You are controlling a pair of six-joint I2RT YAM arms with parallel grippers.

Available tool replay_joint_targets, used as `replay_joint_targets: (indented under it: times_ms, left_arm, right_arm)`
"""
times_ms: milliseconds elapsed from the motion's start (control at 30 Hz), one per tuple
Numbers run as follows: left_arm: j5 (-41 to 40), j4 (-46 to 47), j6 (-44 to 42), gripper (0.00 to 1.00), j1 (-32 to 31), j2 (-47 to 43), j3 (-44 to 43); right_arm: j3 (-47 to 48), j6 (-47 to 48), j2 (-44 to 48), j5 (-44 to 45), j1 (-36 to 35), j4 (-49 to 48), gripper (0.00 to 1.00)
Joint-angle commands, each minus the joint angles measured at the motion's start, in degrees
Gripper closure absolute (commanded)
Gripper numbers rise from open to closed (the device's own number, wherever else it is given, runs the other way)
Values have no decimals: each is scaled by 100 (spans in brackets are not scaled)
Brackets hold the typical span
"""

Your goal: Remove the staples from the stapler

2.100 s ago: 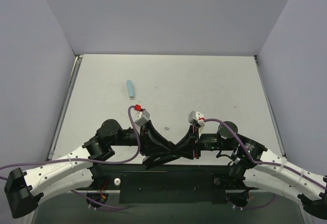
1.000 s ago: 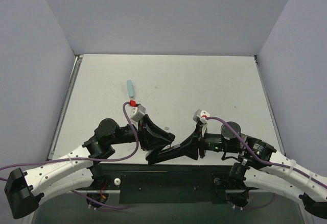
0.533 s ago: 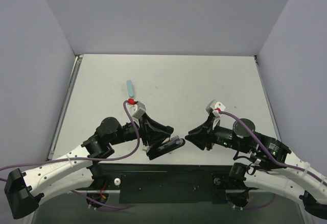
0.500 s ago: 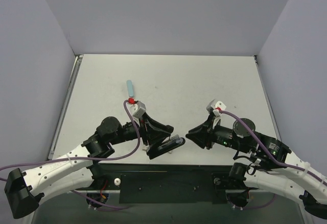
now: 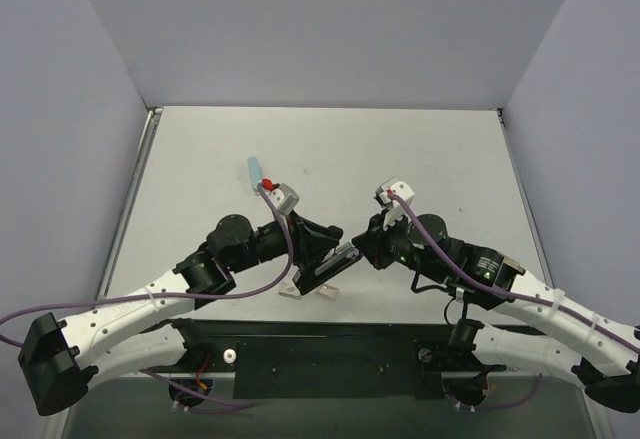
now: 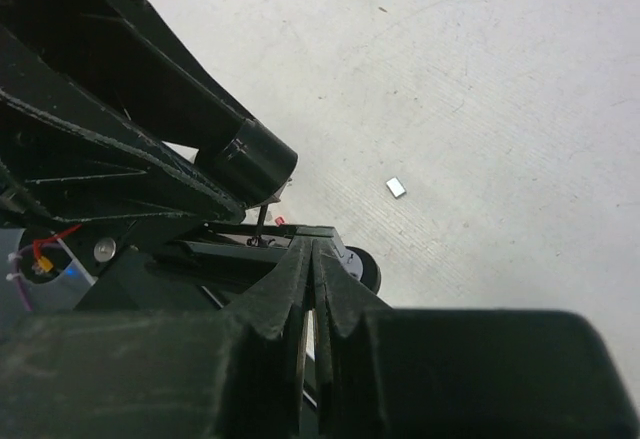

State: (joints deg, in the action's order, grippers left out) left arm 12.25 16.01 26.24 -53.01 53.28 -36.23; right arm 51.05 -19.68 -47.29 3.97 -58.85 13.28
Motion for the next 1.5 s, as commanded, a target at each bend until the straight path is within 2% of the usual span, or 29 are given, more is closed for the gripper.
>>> replay_joint_targets:
  times_ms: [0,300,500,900,1467]
  left_arm:
    - [-170,570,-75,100,159,130,-499]
    - [49,1122,127,100,520,561,-473]
    - [190,1685,408,100,766,877,-367]
    - [278,2081,505,100,994,1404,-569]
    - [67,2933,628,100,1232,1976,-983]
  right_arm:
    - [178,-150,-306,280,206,-615,100]
    - [11,-580,-834,-625,1112,-1449,100]
    - [-95,-616,-1274,-800,1253,-1819,100]
    - [-402,-906,-2012,-1232,1605,-2408,100]
    - [-1079,-1372,-2382,-1460,1930,-3217,100]
